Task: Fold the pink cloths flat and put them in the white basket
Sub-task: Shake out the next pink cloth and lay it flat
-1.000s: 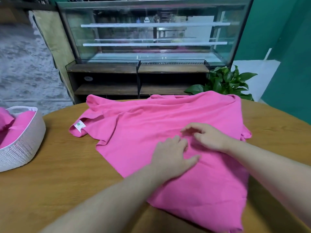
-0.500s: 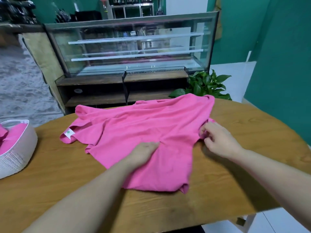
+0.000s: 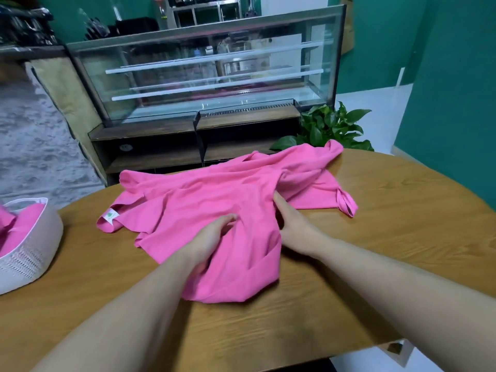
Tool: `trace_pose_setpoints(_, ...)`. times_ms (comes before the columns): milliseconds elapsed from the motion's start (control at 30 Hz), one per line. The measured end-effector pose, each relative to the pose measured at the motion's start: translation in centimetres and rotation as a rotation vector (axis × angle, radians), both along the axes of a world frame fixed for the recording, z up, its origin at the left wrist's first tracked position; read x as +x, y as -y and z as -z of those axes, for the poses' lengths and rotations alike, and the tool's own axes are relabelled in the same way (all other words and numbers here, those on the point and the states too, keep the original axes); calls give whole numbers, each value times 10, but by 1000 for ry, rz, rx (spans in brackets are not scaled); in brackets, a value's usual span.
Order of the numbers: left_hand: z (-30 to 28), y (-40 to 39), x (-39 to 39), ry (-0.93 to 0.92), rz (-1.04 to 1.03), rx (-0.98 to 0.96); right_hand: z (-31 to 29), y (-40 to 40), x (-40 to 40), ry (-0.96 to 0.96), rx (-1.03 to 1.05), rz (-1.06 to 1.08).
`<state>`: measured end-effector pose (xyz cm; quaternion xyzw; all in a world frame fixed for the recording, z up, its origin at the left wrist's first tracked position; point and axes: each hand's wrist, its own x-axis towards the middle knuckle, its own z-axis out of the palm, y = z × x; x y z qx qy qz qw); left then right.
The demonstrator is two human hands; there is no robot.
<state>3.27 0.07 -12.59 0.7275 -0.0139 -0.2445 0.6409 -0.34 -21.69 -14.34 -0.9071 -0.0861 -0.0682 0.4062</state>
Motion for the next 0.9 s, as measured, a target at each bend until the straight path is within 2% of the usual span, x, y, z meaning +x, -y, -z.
trace_pose_setpoints(67, 10, 0, 7, 108, 50, 42, -8, -22, 7, 21, 49, 76)
trace_pose_setpoints(133, 17, 3, 12, 232, 55, 210, -10, -36, 17, 74, -55, 150)
trace_pose_setpoints(200, 26, 2, 18, 212, 98, 398, -8, -47, 22, 77, -101, 156)
trace_pose_setpoints(233, 30, 1, 23, 328, 75, 450, -7, -51, 24, 60, -89, 154)
trace_pose_setpoints(300, 23, -2, 25, 469, -43, 292, -8, -59, 26, 10, -67, 145)
trace_pose_setpoints(367, 12, -12, 17, 459, -265, 0, -7, -63, 31, -50, -53, 148)
trace_pose_setpoints(400, 4, -16, 10, 503, -294, -59, -6, -64, 33, -74, -56, 150)
trace_pose_setpoints(433, 0, -20, 2, 564, -227, -57, -6, -65, 34, -96, -38, 153)
trace_pose_setpoints(500, 2, -26, -10, 722, 20, 146, -5, -67, 35, -123, 105, 151)
trace_pose_setpoints(567, 11, -31, -8, 816, 126, 371, -4, -68, 33, -103, 229, 152)
trace_pose_setpoints(600, 13, -34, -5, 834, 87, 451, -7, -68, 30, -74, 245, 149)
trace_pose_setpoints(733, 9, -53, 4, 734, -196, 443, -17, -65, 19, 70, 334, 125)
trace_pose_setpoints(900, 3, -59, 4, 537, -297, 363, -35, -63, 6, 52, 464, 82)
